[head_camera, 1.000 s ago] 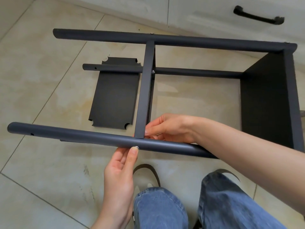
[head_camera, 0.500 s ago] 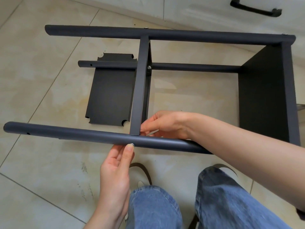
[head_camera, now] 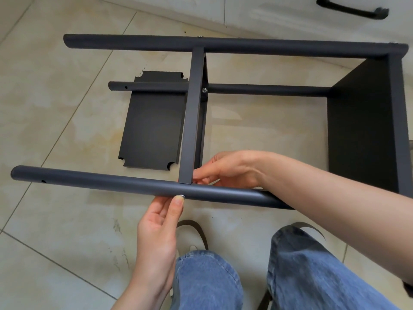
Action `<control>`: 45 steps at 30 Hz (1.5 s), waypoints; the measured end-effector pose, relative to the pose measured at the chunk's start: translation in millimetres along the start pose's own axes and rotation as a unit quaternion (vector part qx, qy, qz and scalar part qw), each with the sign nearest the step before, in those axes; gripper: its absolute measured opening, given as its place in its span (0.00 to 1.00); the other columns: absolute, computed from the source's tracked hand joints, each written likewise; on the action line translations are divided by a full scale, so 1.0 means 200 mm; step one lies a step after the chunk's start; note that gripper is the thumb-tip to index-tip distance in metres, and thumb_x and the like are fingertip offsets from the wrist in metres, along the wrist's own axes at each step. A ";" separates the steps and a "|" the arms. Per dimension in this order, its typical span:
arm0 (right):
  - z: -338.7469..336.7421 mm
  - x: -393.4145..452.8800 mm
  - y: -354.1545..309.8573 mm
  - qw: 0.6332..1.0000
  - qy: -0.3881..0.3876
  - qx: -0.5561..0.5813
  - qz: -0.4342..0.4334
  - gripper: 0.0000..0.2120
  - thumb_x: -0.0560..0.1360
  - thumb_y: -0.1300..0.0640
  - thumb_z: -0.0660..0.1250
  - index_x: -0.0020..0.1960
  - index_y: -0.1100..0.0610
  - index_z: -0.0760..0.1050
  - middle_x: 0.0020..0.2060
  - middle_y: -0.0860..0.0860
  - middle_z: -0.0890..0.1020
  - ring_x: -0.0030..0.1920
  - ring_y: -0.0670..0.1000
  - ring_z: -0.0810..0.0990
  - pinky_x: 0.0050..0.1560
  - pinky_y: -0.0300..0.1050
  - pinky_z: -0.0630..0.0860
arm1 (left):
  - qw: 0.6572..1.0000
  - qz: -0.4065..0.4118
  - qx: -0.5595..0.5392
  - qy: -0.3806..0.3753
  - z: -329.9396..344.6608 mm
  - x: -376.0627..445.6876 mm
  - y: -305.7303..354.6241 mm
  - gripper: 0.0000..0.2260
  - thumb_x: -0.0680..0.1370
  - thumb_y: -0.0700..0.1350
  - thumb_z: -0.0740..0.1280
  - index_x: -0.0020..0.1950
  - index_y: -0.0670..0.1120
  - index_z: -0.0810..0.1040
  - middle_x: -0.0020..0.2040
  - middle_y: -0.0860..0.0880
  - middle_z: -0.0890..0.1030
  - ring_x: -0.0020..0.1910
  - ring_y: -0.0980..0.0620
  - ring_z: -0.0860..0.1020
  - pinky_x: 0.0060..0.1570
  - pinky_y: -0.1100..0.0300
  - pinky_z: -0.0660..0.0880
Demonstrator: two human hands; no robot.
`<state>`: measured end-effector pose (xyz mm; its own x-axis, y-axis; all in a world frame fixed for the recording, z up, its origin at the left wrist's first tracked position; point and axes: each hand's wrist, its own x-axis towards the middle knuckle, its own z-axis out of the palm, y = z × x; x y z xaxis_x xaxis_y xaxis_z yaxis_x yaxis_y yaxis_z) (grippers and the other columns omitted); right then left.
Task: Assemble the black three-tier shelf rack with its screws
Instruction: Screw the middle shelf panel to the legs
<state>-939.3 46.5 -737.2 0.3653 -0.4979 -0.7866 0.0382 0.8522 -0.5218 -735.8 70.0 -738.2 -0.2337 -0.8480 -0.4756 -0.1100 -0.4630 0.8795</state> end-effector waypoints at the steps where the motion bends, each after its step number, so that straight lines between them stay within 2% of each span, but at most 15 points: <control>1: 0.00 0.00 0.00 1.000 0.000 -0.013 0.003 0.25 0.79 0.49 0.66 0.24 0.51 0.79 0.40 0.50 0.79 0.45 0.48 0.78 0.45 0.42 0.75 | 1.000 -0.001 0.000 -0.001 0.00 0.00 0.00 0.15 0.71 0.54 0.71 0.56 0.52 0.84 0.57 0.52 0.86 0.59 0.57 0.82 0.62 0.54 0.71; 4: 0.00 0.02 0.01 1.000 -0.003 0.005 -0.001 0.23 0.79 0.49 0.67 0.26 0.51 0.80 0.38 0.48 0.81 0.47 0.49 0.78 0.49 0.44 0.75 | 1.000 -0.003 0.001 -0.008 0.00 0.00 0.00 0.13 0.71 0.54 0.71 0.54 0.54 0.86 0.57 0.52 0.86 0.60 0.57 0.82 0.62 0.55 0.71; 8: -0.01 -0.01 0.00 0.999 -0.001 0.053 -0.008 0.12 0.79 0.53 0.66 0.39 0.56 0.80 0.38 0.50 0.80 0.46 0.51 0.78 0.52 0.46 0.76 | 1.000 0.000 0.003 -0.008 0.00 0.00 0.00 0.20 0.69 0.56 0.72 0.57 0.50 0.83 0.57 0.52 0.86 0.59 0.57 0.82 0.63 0.57 0.75; 9: -0.01 -0.02 0.00 0.999 0.001 0.043 -0.009 0.13 0.79 0.54 0.66 0.37 0.55 0.80 0.39 0.50 0.79 0.46 0.50 0.77 0.51 0.46 0.76 | 1.000 0.001 0.004 -0.008 0.00 0.00 0.00 0.20 0.69 0.57 0.71 0.57 0.49 0.82 0.56 0.52 0.86 0.59 0.57 0.82 0.63 0.57 0.78; 11: 0.00 -0.01 0.00 1.000 0.006 0.019 -0.009 0.21 0.80 0.53 0.66 0.29 0.53 0.80 0.40 0.51 0.79 0.44 0.50 0.77 0.49 0.45 0.75 | 1.000 0.001 0.005 -0.009 0.00 0.00 0.01 0.21 0.68 0.57 0.72 0.58 0.49 0.82 0.56 0.52 0.86 0.59 0.57 0.82 0.63 0.58 0.78; 14: 0.01 0.00 -0.01 0.999 0.025 -0.025 -0.006 0.27 0.80 0.52 0.65 0.22 0.51 0.77 0.37 0.50 0.78 0.41 0.48 0.76 0.44 0.42 0.75 | 1.000 0.001 0.006 -0.011 0.00 0.00 0.01 0.22 0.68 0.57 0.72 0.59 0.49 0.82 0.57 0.52 0.86 0.60 0.57 0.82 0.63 0.55 0.72; 19: 0.01 0.01 -0.01 1.000 0.015 0.004 -0.025 0.23 0.79 0.55 0.67 0.25 0.52 0.79 0.35 0.49 0.80 0.39 0.48 0.78 0.44 0.42 0.76 | 1.000 0.002 0.012 -0.013 0.00 0.00 0.01 0.17 0.68 0.58 0.72 0.55 0.54 0.85 0.57 0.52 0.86 0.60 0.57 0.82 0.63 0.54 0.71; 22: -0.02 -0.02 -0.01 1.000 0.008 0.020 -0.013 0.14 0.78 0.53 0.68 0.34 0.54 0.81 0.37 0.49 0.81 0.41 0.49 0.78 0.46 0.43 0.76 | 1.000 0.000 0.014 -0.014 0.00 0.00 0.02 0.16 0.68 0.58 0.73 0.54 0.57 0.86 0.57 0.53 0.86 0.59 0.58 0.82 0.63 0.53 0.71; 25: -0.02 -0.02 -0.01 1.000 0.024 0.008 -0.011 0.09 0.78 0.54 0.69 0.41 0.56 0.80 0.40 0.51 0.80 0.43 0.50 0.77 0.45 0.44 0.77 | 1.000 -0.001 0.012 -0.012 0.00 0.00 0.01 0.17 0.68 0.57 0.73 0.54 0.54 0.85 0.56 0.53 0.86 0.59 0.58 0.82 0.64 0.53 0.71; 29: 0.00 -0.02 -0.01 0.999 0.034 0.008 -0.014 0.11 0.78 0.55 0.68 0.38 0.55 0.80 0.41 0.52 0.80 0.44 0.50 0.78 0.44 0.43 0.77 | 1.000 -0.001 0.014 -0.004 0.00 0.00 0.01 0.23 0.67 0.59 0.73 0.58 0.50 0.82 0.56 0.53 0.86 0.58 0.58 0.82 0.64 0.53 0.72; 33: 0.01 0.01 -0.02 0.999 0.037 -0.008 -0.019 0.23 0.79 0.56 0.66 0.24 0.53 0.76 0.33 0.50 0.78 0.36 0.47 0.77 0.41 0.41 0.75 | 1.000 0.002 0.014 -0.005 0.00 0.00 0.01 0.23 0.67 0.58 0.73 0.58 0.49 0.82 0.55 0.53 0.86 0.58 0.58 0.82 0.64 0.54 0.72; 35: 0.01 0.01 -0.02 0.999 0.039 -0.008 -0.014 0.22 0.79 0.56 0.67 0.25 0.52 0.78 0.31 0.49 0.79 0.35 0.47 0.77 0.40 0.40 0.76 | 1.000 0.003 0.016 -0.005 0.01 0.00 0.01 0.23 0.67 0.58 0.72 0.58 0.49 0.82 0.55 0.53 0.86 0.58 0.58 0.82 0.63 0.54 0.72; 38: -0.01 -0.02 -0.03 1.000 0.023 0.003 0.001 0.15 0.79 0.55 0.67 0.34 0.54 0.79 0.34 0.49 0.80 0.39 0.48 0.76 0.48 0.44 0.76 | 1.000 0.003 0.016 -0.002 0.00 0.00 0.01 0.22 0.67 0.58 0.73 0.58 0.49 0.82 0.55 0.53 0.86 0.58 0.58 0.82 0.63 0.54 0.72; 40: -0.02 -0.03 -0.03 1.000 0.027 -0.007 0.004 0.13 0.78 0.54 0.67 0.35 0.55 0.79 0.37 0.50 0.79 0.42 0.49 0.77 0.51 0.47 0.75 | 1.000 0.003 0.019 -0.002 0.00 0.00 0.01 0.23 0.67 0.58 0.73 0.58 0.49 0.82 0.55 0.54 0.86 0.58 0.58 0.82 0.63 0.53 0.72; 45: 0.00 -0.02 -0.03 0.999 0.045 -0.013 0.002 0.18 0.79 0.55 0.67 0.30 0.54 0.77 0.35 0.51 0.78 0.38 0.49 0.76 0.45 0.44 0.75 | 1.000 0.001 0.018 0.001 0.00 0.00 0.01 0.20 0.67 0.59 0.73 0.56 0.52 0.84 0.55 0.54 0.86 0.58 0.58 0.82 0.64 0.52 0.72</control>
<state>-940.3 43.2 -731.3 0.2797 -0.5071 -0.8152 0.0126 0.8510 -0.5250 -736.3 69.2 -736.8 -0.2316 -0.8491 -0.4747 -0.1453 -0.4523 0.8799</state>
